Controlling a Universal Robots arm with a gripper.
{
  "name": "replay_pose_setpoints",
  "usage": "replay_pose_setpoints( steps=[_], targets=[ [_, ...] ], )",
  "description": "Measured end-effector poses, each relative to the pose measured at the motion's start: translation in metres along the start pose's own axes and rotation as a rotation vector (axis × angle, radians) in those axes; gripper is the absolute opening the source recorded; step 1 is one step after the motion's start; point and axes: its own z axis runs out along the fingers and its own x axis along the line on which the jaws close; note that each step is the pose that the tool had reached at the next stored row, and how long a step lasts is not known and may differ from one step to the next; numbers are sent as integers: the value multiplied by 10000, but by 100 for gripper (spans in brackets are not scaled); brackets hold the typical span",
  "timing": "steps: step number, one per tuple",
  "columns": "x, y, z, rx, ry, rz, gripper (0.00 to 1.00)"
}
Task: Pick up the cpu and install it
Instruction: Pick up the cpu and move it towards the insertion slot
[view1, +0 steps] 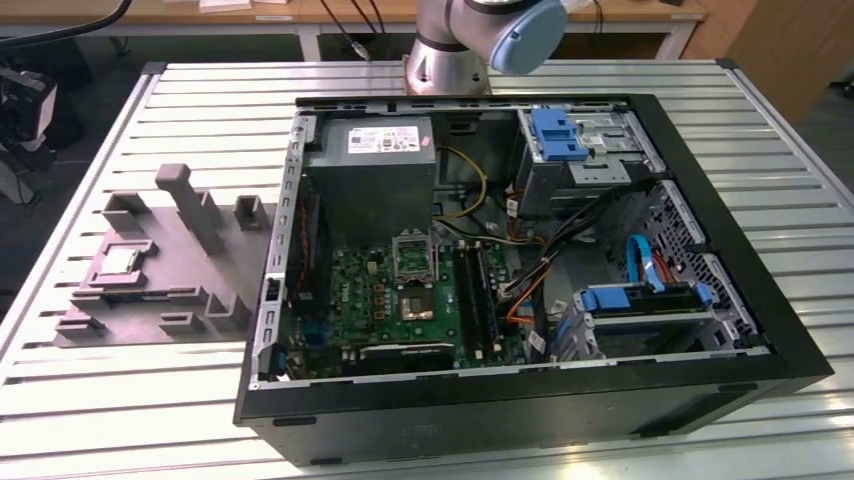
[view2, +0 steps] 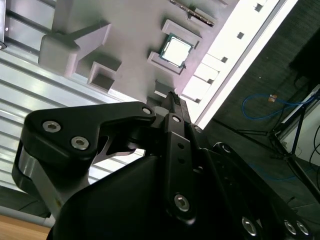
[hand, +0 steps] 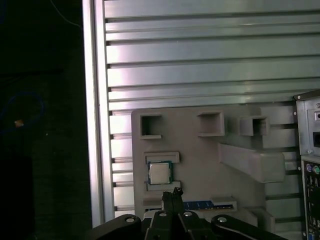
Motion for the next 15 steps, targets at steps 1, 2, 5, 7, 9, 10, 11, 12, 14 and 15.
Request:
replay_pose_setpoints(
  steps=[1, 2, 5, 7, 9, 10, 11, 12, 14, 15],
  targets=[
    [3, 0, 1, 0, 0, 1, 11],
    [5, 0, 2, 0, 0, 1, 11],
    [6, 0, 2, 0, 1, 1, 11],
    [7, 0, 2, 0, 0, 2, 11],
    [7, 0, 2, 1, 1, 1, 11],
    [7, 0, 3, 0, 0, 1, 11],
    [7, 0, 3, 0, 0, 1, 11],
    [8, 0, 3, 0, 0, 2, 11],
    [8, 0, 3, 0, 0, 1, 11],
    [8, 0, 3, 0, 0, 1, 11]
  ],
)
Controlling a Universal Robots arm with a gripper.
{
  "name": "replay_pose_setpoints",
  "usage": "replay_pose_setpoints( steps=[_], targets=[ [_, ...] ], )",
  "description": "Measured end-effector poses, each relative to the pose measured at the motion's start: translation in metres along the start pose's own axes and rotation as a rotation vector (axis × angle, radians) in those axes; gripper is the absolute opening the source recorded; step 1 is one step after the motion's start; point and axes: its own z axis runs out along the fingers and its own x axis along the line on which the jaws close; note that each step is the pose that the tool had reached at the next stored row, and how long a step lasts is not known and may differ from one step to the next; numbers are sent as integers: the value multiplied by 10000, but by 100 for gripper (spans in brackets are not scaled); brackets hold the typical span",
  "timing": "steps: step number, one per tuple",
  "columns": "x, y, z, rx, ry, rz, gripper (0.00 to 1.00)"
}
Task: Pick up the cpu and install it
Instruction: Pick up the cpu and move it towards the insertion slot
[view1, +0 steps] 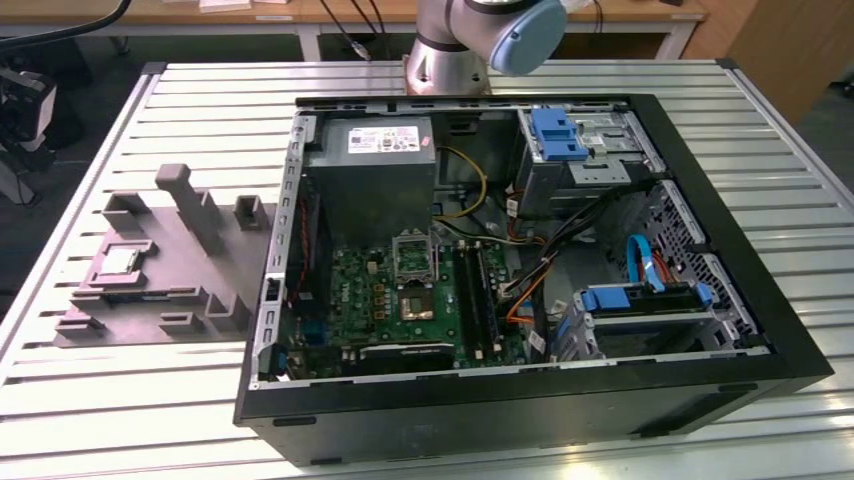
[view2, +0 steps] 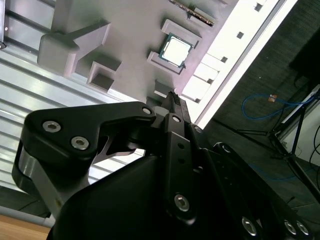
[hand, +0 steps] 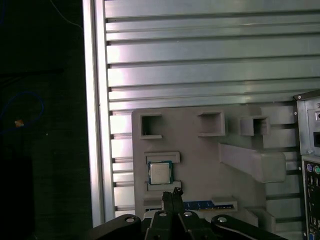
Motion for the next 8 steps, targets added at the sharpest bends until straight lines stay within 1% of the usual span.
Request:
replay_pose_setpoints(
  steps=[4, 6, 7, 8],
  targets=[
    [0, 0, 0, 0, 0, 0, 11],
    [1, 0, 0, 0, 0, 0, 23],
    [1, 0, 0, 0, 0, 0, 23],
    [1, 0, 0, 0, 0, 0, 29]
  ],
)
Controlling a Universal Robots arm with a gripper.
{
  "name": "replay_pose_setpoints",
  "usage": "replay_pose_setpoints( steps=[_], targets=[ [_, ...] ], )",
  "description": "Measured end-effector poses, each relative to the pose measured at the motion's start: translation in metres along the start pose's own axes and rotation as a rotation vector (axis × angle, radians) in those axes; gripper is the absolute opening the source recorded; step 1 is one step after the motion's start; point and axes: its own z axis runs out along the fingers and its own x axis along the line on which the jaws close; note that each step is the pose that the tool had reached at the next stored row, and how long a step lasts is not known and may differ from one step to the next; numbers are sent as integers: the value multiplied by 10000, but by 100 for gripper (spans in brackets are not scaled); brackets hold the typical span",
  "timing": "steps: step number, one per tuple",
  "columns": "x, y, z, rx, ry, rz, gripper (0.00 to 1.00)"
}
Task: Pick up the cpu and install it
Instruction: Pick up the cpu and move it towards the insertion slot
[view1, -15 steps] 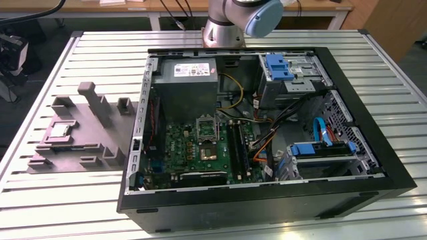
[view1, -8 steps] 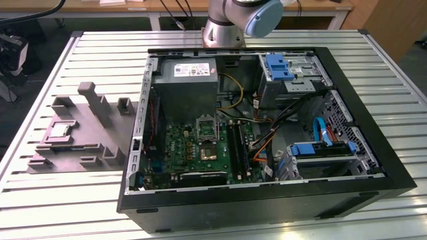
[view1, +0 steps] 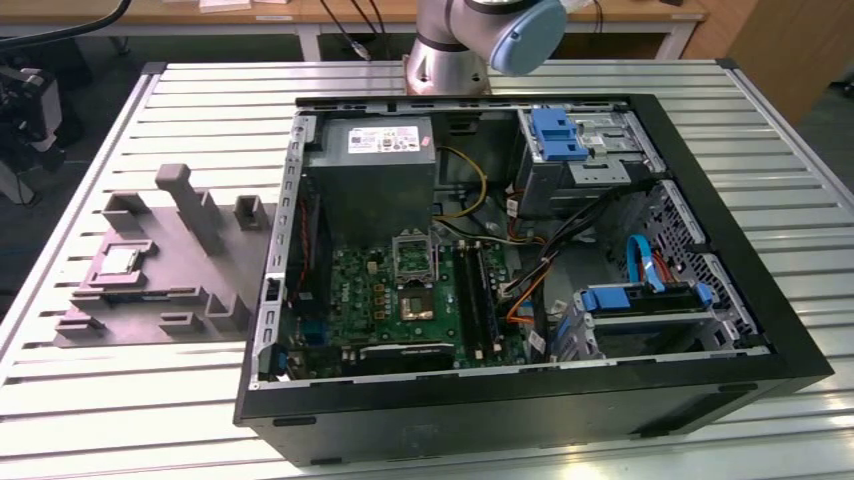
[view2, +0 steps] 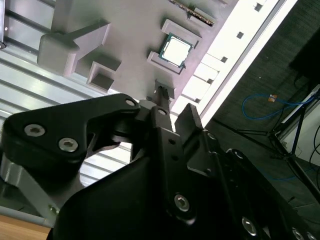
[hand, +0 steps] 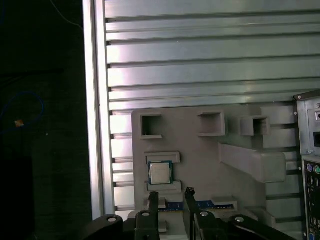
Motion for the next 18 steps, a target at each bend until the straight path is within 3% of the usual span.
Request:
replay_pose_setpoints(
  steps=[4, 6, 8, 9, 10, 13, 15, 16, 18],
  targets=[
    [0, 0, 1, 0, 0, 0, 41],
    [1, 0, 0, 0, 0, 0, 53],
    [1, 0, 0, 0, 0, 0, 53],
    [1, 0, 1, 0, 5, 0, 59],
    [1, 0, 4, 4, 15, 0, 59],
    [-2, 0, 27, 14, 143, -12, 59],
    [-8, -1, 43, 26, 289, -49, 59],
    [-8, -1, 75, 46, 427, -263, 59],
    [-8, -2, 87, 46, 445, -631, 59]
  ],
)
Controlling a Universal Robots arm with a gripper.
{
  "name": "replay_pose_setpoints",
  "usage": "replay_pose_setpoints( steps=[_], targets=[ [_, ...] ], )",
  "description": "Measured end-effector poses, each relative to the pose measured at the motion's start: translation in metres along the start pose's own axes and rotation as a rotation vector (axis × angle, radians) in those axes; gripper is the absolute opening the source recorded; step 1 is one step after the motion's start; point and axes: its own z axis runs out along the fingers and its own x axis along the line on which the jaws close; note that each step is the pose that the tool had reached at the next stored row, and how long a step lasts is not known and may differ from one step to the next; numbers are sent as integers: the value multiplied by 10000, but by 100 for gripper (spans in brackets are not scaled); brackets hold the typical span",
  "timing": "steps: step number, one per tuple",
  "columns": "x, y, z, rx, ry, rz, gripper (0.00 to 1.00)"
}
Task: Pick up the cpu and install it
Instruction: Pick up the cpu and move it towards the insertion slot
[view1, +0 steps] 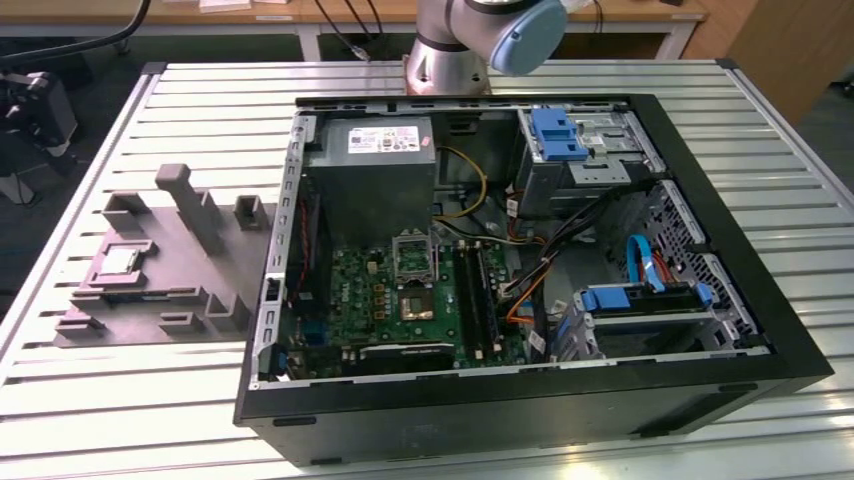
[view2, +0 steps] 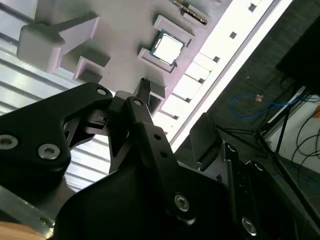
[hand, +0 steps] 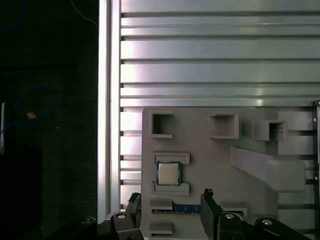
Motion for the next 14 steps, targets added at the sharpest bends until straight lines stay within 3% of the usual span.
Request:
replay_pose_setpoints(
  steps=[9, 12, 14],
  targets=[
    [0, 0, 5, 0, 8, -177, 59],
    [0, -1, 14, -255, 8, -182, 59],
    [0, 0, 18, -261, 8, -180, 59]
  ],
)
